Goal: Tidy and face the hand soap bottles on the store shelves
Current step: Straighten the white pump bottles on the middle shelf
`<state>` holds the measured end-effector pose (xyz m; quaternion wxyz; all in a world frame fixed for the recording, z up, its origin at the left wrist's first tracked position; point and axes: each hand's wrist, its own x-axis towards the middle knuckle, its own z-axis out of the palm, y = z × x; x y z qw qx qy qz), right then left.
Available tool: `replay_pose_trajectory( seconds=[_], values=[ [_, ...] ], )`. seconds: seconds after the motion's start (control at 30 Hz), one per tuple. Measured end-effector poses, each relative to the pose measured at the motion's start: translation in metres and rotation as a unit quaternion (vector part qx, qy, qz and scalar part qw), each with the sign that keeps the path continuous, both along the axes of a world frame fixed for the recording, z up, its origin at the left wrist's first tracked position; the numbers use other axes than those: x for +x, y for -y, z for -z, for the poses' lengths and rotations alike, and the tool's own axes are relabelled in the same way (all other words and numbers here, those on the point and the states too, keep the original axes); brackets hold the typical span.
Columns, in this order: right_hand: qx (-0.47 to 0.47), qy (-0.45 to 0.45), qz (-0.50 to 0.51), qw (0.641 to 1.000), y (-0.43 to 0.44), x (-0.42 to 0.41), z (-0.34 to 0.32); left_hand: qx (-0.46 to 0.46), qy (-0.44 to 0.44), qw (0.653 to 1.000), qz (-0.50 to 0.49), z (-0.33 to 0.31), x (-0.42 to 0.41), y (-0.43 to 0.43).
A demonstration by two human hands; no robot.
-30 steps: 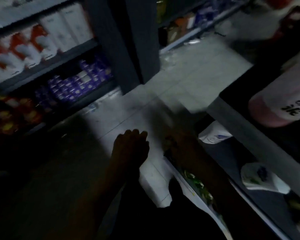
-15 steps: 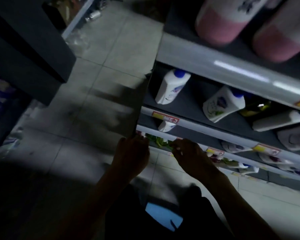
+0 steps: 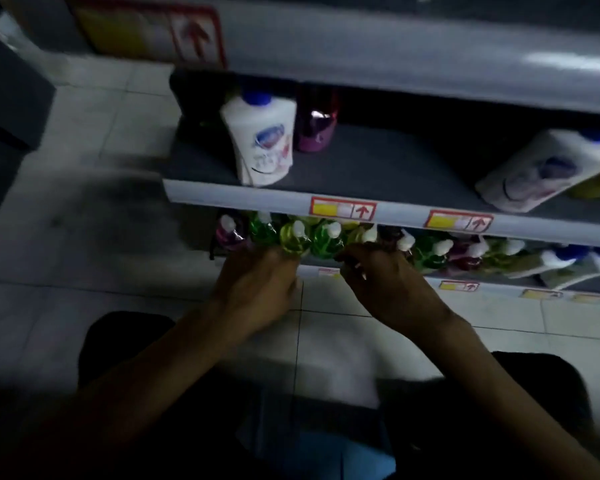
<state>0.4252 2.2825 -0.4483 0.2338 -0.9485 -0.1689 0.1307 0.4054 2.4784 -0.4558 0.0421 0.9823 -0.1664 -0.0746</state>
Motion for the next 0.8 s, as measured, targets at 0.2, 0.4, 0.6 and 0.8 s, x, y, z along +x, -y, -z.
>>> replay_pose_trajectory(
  seconds=[0.2, 0.4, 0.6, 0.8],
  values=[
    [0.005, 0.061, -0.034, 0.998, 0.027, 0.003, 0.060, 0.035, 0.044, 0.998, 0.001, 0.066, 0.010, 0.032],
    [0.056, 0.130, 0.011, 0.990, 0.039, -0.018, 0.031, -0.017, 0.115, 0.988, -0.103, 0.013, -0.019, 0.032],
    [0.064, 0.199, 0.020, 0.978, 0.036, -0.036, -0.030, -0.032, 0.216, 0.966, -0.138, -0.054, -0.046, 0.016],
    [0.044, 0.240, 0.042, 0.969, 0.012, -0.041, -0.046, -0.020, 0.275, 0.954, -0.119, -0.070, -0.049, -0.004]
  ],
)
